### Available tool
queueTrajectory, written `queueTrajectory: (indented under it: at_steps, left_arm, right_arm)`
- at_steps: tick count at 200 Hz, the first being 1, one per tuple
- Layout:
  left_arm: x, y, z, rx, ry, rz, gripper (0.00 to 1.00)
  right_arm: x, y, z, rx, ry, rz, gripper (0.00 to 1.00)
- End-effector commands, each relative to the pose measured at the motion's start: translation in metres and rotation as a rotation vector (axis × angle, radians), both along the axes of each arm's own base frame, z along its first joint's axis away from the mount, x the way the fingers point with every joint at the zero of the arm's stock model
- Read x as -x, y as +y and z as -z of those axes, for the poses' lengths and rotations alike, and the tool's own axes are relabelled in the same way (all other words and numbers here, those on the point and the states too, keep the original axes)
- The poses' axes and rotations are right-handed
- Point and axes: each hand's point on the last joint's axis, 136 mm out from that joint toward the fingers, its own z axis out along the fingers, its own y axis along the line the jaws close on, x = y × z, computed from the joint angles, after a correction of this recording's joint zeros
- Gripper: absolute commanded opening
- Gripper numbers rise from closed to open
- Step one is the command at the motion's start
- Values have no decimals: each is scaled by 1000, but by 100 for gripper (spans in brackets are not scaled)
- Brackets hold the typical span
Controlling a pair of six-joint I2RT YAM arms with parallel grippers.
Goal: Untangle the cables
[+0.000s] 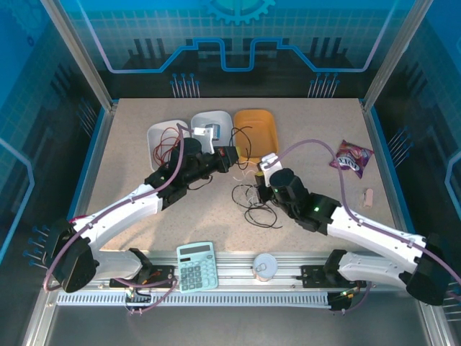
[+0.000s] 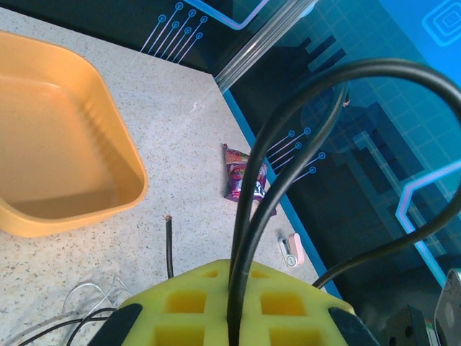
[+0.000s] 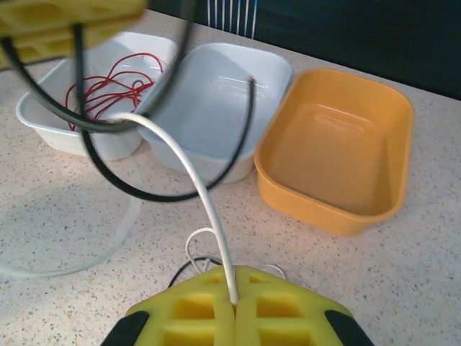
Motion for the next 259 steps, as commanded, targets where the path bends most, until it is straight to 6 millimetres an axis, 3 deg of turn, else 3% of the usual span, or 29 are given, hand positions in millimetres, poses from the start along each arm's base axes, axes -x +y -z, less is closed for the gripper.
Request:
queueTrajectory:
  at_steps: [1,40,106,135,218,259]
  left_arm:
    - [-2,6,-6,-25,-29,-16,0]
    - [-13,26,-8,-90,-50,-89,0]
    - [-47,90,15,-224,11,-278,0]
    - [-70,100,36,-300,69,-304,0]
    - [-150,100,101,-484,222,-325,0]
    - [-177,101,136,-555,322,-325,0]
  right_arm:
    - [5,-16,8,-42,42,27,0]
    - [6,-49,23,-35,99,123,0]
    - [9,-94,38,-42,177,291,0]
    - [8,-99,38,-69,199,310,0]
    - [8,-94,26,-99,209,293,0]
    - [10,-91,25,-104,223,275,0]
